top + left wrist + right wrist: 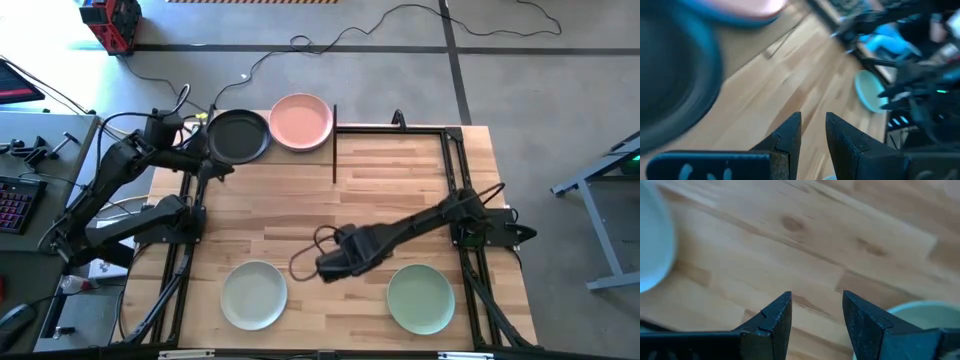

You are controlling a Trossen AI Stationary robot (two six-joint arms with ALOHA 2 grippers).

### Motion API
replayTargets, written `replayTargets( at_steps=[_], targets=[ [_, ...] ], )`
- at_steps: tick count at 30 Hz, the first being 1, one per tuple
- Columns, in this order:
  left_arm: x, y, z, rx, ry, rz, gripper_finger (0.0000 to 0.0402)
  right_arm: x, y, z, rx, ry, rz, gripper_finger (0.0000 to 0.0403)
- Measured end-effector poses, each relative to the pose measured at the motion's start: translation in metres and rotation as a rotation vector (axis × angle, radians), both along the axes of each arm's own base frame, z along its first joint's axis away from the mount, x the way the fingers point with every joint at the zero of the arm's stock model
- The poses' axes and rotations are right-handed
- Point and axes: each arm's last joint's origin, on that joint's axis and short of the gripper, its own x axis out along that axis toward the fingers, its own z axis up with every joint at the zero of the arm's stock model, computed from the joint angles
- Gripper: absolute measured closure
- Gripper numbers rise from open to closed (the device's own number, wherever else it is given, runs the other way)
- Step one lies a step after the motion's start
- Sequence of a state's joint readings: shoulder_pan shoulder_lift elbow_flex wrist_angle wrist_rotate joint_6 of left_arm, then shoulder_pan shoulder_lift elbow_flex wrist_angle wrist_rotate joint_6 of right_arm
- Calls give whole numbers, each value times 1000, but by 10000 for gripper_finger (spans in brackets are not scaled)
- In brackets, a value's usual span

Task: Place and stack plates onto a shelf
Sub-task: Stack the light green plate on top of the black plate on the shelf

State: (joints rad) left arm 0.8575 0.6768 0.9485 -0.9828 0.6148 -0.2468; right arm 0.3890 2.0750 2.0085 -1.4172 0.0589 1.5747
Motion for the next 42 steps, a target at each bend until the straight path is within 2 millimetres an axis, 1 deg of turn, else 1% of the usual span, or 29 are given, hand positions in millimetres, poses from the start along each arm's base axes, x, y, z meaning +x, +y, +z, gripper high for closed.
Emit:
replayTargets(
  at_steps=[5, 9, 15, 21, 27, 30, 34, 38, 42],
  targets=[
    [16, 3, 9, 107, -108, -141, 323, -12, 20, -18, -7, 43, -126, 249],
    [28, 5, 14, 173, -154, -207, 323, -19, 32, -27, -9, 60, -176, 249],
    [41, 6, 11, 162, -151, -260, 323, -34, 49, -47, 17, 144, -234, 249],
    [50, 6, 7, 136, -131, -298, 323, -46, 65, -71, 37, 159, -280, 249],
    [55, 4, 5, 124, -121, -329, 323, -61, 72, -91, 45, 249, -341, 249],
    [56, 2, 5, 125, -122, -340, 323, -67, 77, -97, 47, 255, -341, 249],
    [56, 2, 5, 125, -122, -345, 323, -69, 79, -110, 68, 243, -348, 249],
    [56, 2, 5, 126, -121, -343, 323, -71, 78, -123, 89, 239, -353, 249],
    [56, 2, 5, 127, -120, -342, 323, -74, 76, -129, 97, 272, -356, 249]
  ],
)
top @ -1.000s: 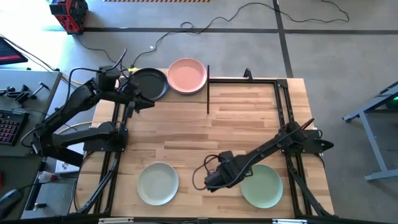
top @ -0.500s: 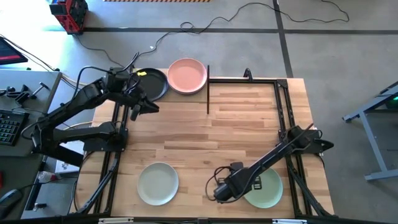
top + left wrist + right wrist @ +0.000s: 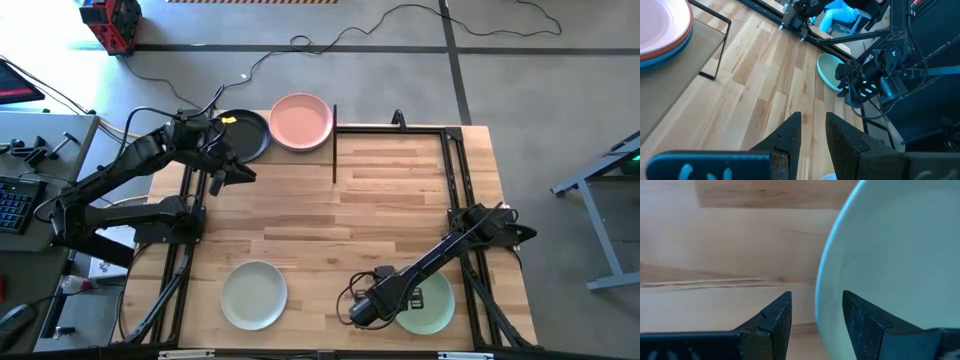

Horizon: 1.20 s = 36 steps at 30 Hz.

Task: Place and stack plates onto a shelf
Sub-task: Stack the light green plate on top of the black plate on the shelf

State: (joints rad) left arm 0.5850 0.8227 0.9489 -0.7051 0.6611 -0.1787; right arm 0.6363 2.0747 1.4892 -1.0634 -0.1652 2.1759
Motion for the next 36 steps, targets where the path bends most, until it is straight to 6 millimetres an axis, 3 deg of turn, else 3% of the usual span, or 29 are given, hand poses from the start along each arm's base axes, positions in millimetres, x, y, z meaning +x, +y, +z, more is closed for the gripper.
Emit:
replayTargets(
  at_steps=[5, 16, 22, 27, 36],
  targets=[
    [0, 0, 0, 0, 0, 0, 323, -4, -3, 0, -21, 42, -1, 263],
    [0, 2, -1, 31, 21, 57, 323, -5, -4, 0, -26, 52, 26, 391],
    [0, 2, -2, 24, 32, 59, 323, -2, -2, 6, -7, 37, 79, 401],
    [2, 3, -4, 5, 47, 64, 323, 4, 2, 28, -23, 10, 132, 402],
    [14, 11, -12, -58, 103, 81, 323, 14, -2, 94, -187, -91, 202, 403]
  ],
)
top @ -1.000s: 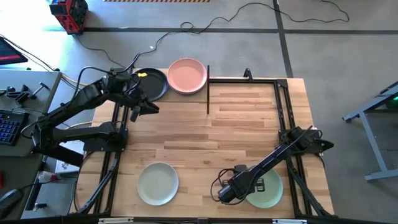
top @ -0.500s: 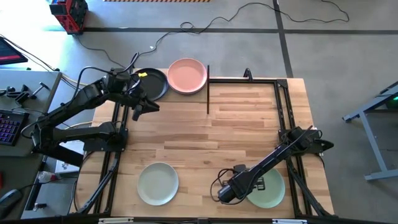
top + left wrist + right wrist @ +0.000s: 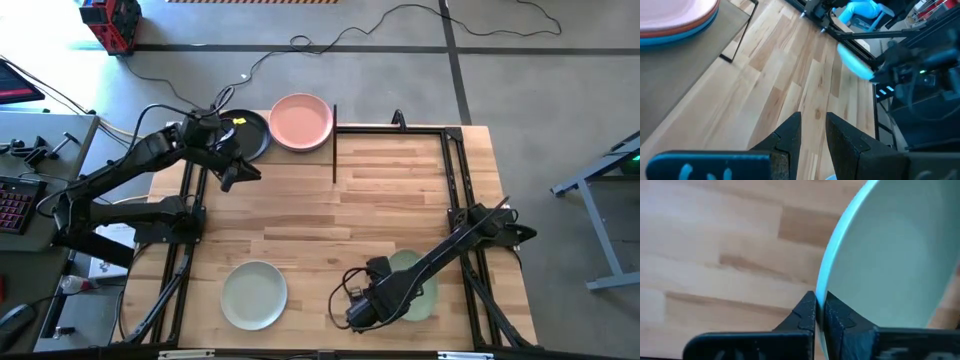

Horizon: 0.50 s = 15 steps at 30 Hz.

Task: Place and stack plates onto a shelf
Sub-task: Stack the light green plate on top of the black plate on the shelf

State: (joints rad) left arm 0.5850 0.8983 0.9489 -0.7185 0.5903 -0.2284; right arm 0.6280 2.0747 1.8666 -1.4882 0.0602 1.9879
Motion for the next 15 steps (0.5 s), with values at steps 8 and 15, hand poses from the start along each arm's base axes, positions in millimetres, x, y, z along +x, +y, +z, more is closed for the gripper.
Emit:
replayTargets(
  at_steps=[8, 15],
  targets=[
    [5, 3, -4, 3, 13, -31, 318, 6, -12, 18, -91, -41, 53, 403],
    [6, 3, -4, -2, 8, -26, 285, 18, -27, 18, -97, -48, 131, 403]
  ],
)
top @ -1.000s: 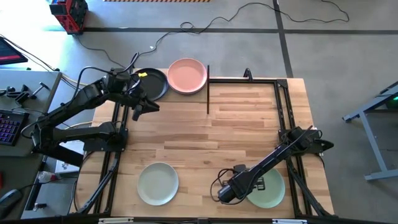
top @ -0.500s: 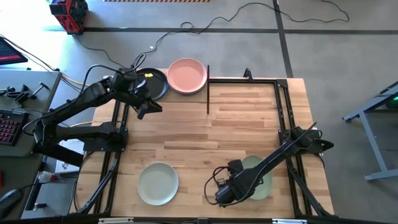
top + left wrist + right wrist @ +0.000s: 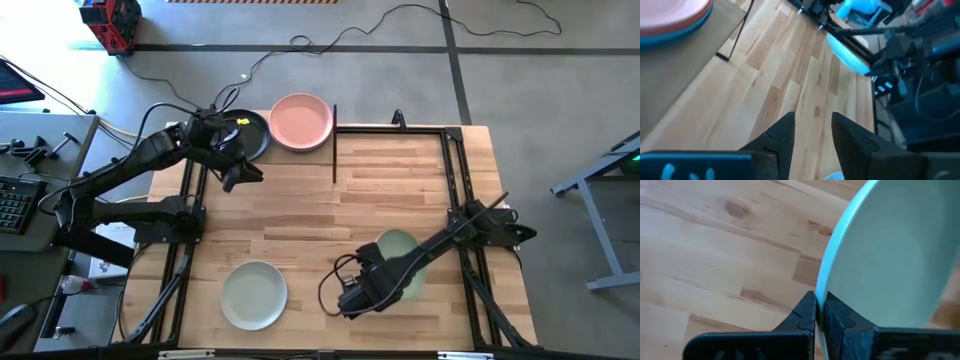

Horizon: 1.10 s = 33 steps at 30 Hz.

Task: Place and stack plates onto a shelf
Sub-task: Stack the light green plate on top of the black plate on the shelf

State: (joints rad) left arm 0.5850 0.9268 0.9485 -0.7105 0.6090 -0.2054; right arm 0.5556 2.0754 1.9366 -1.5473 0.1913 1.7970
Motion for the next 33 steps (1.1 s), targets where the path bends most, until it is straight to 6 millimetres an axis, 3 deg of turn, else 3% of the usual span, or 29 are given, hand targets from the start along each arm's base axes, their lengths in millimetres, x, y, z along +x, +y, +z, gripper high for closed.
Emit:
replayTargets(
  at_steps=[8, 16, 24, 33],
  targets=[
    [0, 0, 0, -193, 31, 120, 277, 23, -34, 21, 1, -15, 206, 403],
    [0, 0, 0, -330, 54, 218, 287, 46, -81, 62, -70, -79, 539, 403],
    [0, 2, 0, -386, 66, 311, 287, 53, -115, 105, -216, -130, 823, 403],
    [2, 3, -2, -470, 82, 366, 287, 58, -140, 112, -267, -80, 1152, 403]
  ],
)
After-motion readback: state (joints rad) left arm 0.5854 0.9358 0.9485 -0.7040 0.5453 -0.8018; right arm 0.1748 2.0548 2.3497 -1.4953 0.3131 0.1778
